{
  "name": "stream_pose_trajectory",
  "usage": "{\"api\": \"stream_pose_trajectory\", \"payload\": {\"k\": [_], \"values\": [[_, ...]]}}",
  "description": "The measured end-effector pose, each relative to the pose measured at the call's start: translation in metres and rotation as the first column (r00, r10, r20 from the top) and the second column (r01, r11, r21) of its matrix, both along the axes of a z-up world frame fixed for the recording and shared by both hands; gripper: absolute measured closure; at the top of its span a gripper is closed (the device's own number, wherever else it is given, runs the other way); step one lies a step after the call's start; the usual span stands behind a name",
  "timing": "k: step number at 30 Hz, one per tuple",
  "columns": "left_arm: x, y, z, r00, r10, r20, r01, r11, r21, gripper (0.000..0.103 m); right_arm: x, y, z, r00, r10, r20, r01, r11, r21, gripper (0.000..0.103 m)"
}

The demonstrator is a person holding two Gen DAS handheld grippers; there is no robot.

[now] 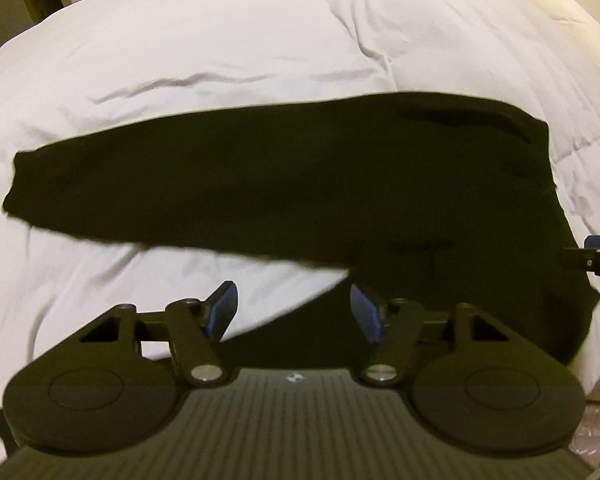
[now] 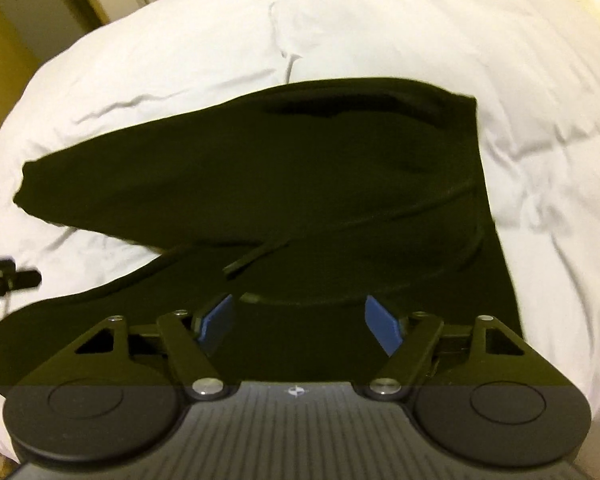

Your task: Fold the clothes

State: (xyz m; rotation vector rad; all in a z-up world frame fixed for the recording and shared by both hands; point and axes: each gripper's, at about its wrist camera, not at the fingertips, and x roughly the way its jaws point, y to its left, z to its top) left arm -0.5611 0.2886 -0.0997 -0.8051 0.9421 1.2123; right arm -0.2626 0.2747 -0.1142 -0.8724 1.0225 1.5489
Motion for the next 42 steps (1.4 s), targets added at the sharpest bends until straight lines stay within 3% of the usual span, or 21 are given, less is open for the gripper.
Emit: {"api": "stream_pose_trajectory", "payload": {"k": [8, 15, 19, 24, 31, 35, 39, 40, 41, 42], "values": [[0.025, 0.071, -0.024, 0.998, -0.049, 0.037, 0.050, 0.999, -0.018, 0.053, 0.009, 0.091, -0.028, 0.995, 0.091, 0.034, -0.089, 0.995, -0.046, 0.029], [0.036, 0.120, -0.044, 0.983, -0.179, 0.049, 0.179, 0.984, 0.005, 0.053, -0.014, 0.143, -0.040, 0.987, 0.163, 0.006, -0.163, 0.986, -0.022, 0.029], [0.031, 0.156, -0.060, 0.961, -0.275, 0.016, 0.274, 0.961, 0.021, 0.052, -0.027, 0.164, -0.047, 0.976, 0.217, 0.016, -0.217, 0.976, -0.013, 0.032], [0.018, 0.204, -0.084, 0.916, -0.399, -0.045, 0.400, 0.916, 0.033, 0.050, -0.030, 0.196, -0.054, 0.961, 0.265, 0.085, -0.266, 0.964, 0.007, 0.033], [0.002, 0.255, -0.118, 0.821, -0.556, -0.131, 0.561, 0.827, 0.008, 0.039, -0.047, 0.233, -0.073, 0.912, 0.366, 0.187, -0.374, 0.927, 0.012, 0.033], [-0.003, 0.273, -0.140, 0.772, -0.622, -0.128, 0.619, 0.782, -0.067, 0.038, -0.051, 0.249, -0.080, 0.893, 0.378, 0.243, -0.396, 0.918, 0.026, 0.031], [-0.012, 0.278, -0.161, 0.728, -0.675, -0.124, 0.658, 0.738, -0.149, 0.035, -0.055, 0.261, -0.096, 0.849, 0.435, 0.300, -0.450, 0.893, -0.023, 0.018], [-0.014, 0.279, -0.164, 0.724, -0.679, -0.120, 0.661, 0.733, -0.161, 0.036, -0.055, 0.262, -0.101, 0.831, 0.457, 0.317, -0.468, 0.883, -0.044, 0.019], [-0.015, 0.279, -0.164, 0.722, -0.681, -0.118, 0.662, 0.731, -0.164, 0.044, -0.055, 0.264, -0.107, 0.812, 0.479, 0.333, -0.486, 0.871, -0.066, 0.019], [-0.015, 0.278, -0.165, 0.721, -0.683, -0.117, 0.664, 0.729, -0.166, 0.052, -0.055, 0.265, -0.109, 0.798, 0.495, 0.344, -0.502, 0.862, -0.075, 0.026]]}}
